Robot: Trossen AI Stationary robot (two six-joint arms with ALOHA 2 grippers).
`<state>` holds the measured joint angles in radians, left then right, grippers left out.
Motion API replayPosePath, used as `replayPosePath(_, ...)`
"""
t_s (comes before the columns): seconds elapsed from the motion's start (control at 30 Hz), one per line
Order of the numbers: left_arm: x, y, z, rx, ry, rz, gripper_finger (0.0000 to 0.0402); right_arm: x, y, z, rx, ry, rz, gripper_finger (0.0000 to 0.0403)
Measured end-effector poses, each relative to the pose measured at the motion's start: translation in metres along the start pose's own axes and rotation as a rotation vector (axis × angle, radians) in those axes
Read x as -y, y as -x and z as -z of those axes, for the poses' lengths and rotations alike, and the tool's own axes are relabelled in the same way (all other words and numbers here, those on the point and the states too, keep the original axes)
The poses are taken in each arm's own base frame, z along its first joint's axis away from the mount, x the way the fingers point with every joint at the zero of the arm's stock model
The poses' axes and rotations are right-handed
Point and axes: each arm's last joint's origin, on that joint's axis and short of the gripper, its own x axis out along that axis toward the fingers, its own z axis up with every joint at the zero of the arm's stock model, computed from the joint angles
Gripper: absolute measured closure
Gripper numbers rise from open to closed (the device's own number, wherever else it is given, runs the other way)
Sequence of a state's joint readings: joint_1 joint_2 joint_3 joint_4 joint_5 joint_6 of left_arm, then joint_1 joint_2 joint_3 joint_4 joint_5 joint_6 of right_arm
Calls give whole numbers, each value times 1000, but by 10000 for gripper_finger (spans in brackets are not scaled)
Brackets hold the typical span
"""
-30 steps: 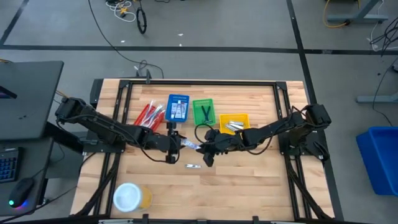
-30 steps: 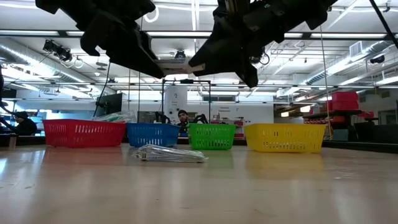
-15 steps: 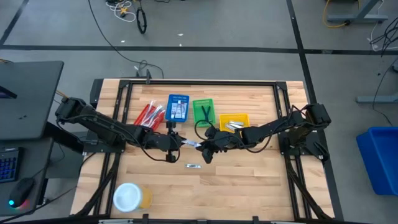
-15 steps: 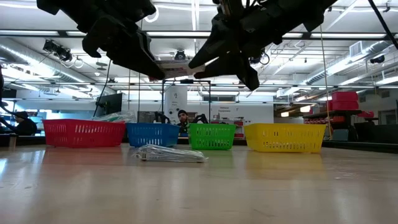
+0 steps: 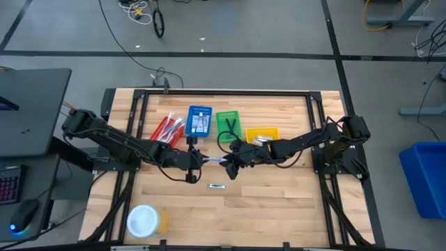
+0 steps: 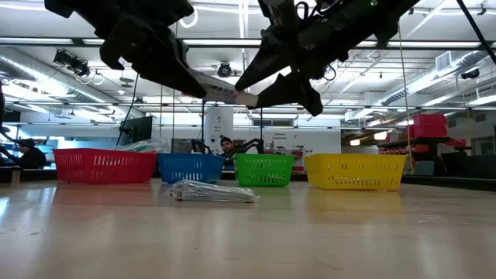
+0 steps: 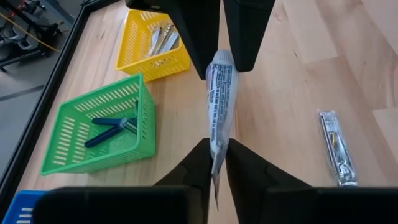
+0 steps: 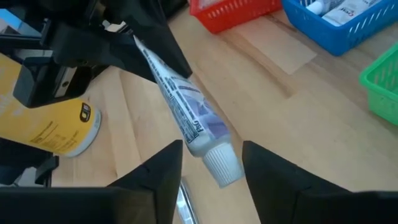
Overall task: Pick & Place Travel size toiletries
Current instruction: Put the white toothpaste into the blue bin
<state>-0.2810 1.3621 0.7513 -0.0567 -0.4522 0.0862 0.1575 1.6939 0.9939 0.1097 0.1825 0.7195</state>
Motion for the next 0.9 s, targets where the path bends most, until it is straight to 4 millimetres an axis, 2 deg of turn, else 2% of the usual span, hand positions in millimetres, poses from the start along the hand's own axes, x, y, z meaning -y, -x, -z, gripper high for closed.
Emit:
replayPosePath(0.17, 0, 0, 0, -3, 11, 0, 391, 0, 0, 0, 0, 2, 0, 215)
replayPosePath(0.37, 0, 0, 1, -6, 47, -9, 386, 0, 0, 0, -5, 77, 3, 206)
replayPosePath(0.5, -6, -2, 3, -27, 155, -72, 392, 6, 9, 4, -88, 123, 66, 203)
replayPosePath(0.67, -24, -7, 14, -114, 288, -233, 392, 21, 27, 17, -273, 96, 260, 207)
replayPosePath(0.8, -50, -12, 26, -181, 395, -414, 386, 31, 34, 27, -370, 8, 389, 214)
replayPosePath(0.9, -72, -17, 33, -209, 479, -483, 389, 30, 34, 30, -371, -16, 397, 220)
